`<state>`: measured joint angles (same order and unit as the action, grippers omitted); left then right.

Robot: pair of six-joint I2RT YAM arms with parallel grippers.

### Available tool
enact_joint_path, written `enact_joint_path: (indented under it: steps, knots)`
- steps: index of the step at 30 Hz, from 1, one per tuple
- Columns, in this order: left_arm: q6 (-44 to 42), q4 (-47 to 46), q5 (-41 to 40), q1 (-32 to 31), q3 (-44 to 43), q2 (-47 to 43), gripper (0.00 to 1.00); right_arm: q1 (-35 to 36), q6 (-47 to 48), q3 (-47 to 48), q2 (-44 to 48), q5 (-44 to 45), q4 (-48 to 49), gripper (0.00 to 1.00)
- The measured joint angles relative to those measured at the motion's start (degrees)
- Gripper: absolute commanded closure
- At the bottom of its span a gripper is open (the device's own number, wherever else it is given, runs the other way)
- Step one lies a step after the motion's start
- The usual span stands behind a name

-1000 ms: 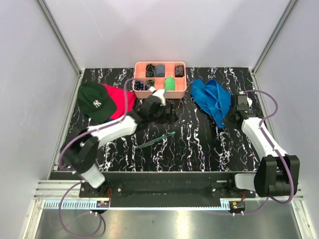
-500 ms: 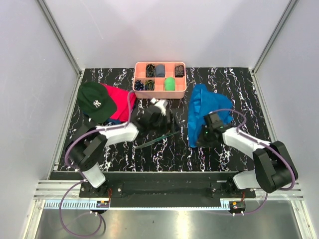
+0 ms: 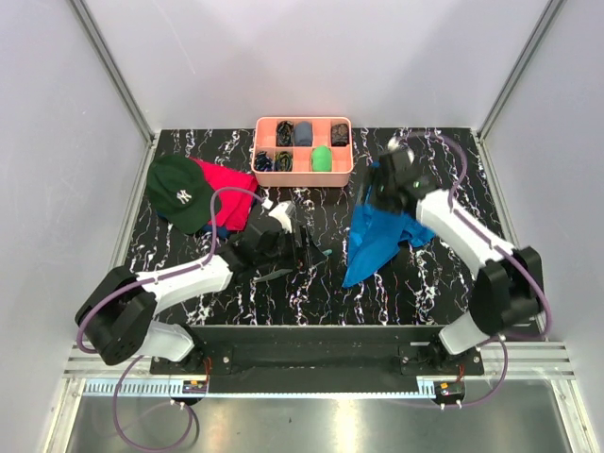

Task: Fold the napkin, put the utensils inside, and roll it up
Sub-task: Move the napkin to the centre of the board

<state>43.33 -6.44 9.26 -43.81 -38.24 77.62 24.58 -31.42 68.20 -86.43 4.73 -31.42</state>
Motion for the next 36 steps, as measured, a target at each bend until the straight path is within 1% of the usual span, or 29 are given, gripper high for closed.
enact_joint_path:
  steps: [2,4,6,11,14,16,18,19,20,22,24,27,29,33,36]
  knots:
    - [0.00,0.76,0.00,-0.07,0.00,0.04,0.16,-3.69,2.64,6.73,-4.46,2.08,-0.11,0.25]
    - [0.02,0.85,0.00,-0.11,0.02,0.04,0.16,-7.65,5.68,13.38,-10.95,5.01,0.02,0.25]
    - [0.04,0.83,-0.02,-0.15,0.11,0.02,0.16,-9.90,7.82,17.53,-16.68,6.97,-0.66,0.25]
    - [0.35,0.92,-0.09,-0.42,1.38,-0.70,0.16,-12.04,13.68,29.79,-32.96,9.42,-2.89,0.25]
    - [0.94,0.98,-0.24,-0.59,1.73,-0.81,0.16,-12.17,16.41,35.12,-38.93,9.70,-3.76,0.25]
    - [1.20,0.96,-0.35,-0.87,1.92,-0.87,0.16,-12.22,17.73,37.51,-41.27,9.81,-3.98,0.38]
    - [1.51,1.03,-0.50,-1.27,2.14,-1.05,0.17,-12.26,19.12,39.69,-42.97,10.10,-4.24,0.57]
    - [1.60,1.03,-0.61,-1.53,2.16,-1.07,0.17,-12.28,19.52,40.28,-43.41,10.38,-4.26,0.79]
    - [1.68,1.03,-0.74,-1.84,2.16,-1.07,0.17,-12.33,19.63,40.44,-43.50,10.82,-4.35,0.86]
    - [1.75,1.05,-0.87,-2.36,2.19,-1.07,0.17,-12.41,20.28,40.28,-43.28,11.23,-4.42,0.99]
    - [1.77,1.05,-1.22,-3.37,2.16,-1.03,0.18,-12.48,20.11,38.36,-41.79,11.78,-4.44,1.00]
    - [1.73,1.05,-2.10,-5.64,2.05,-0.39,0.18,-12.52,19.32,31.32,-35.39,13.77,-4.83,1.00]
    - [1.55,1.18,-2.91,-7.80,1.57,0.92,0.18,-12.55,18.16,23.19,-26.60,16.39,-4.98,1.00]
    - [-0.31,2.25,-5.18,-12.70,-1.18,4.63,0.19,-12.72,15.02,10.51,-9.27,20.48,-5.66,1.00]
    - [-2.78,2.58,-6.27,-16.24,-4.59,8.13,0.20,-12.98,13.05,3.74,-0.74,21.73,-5.70,1.00]
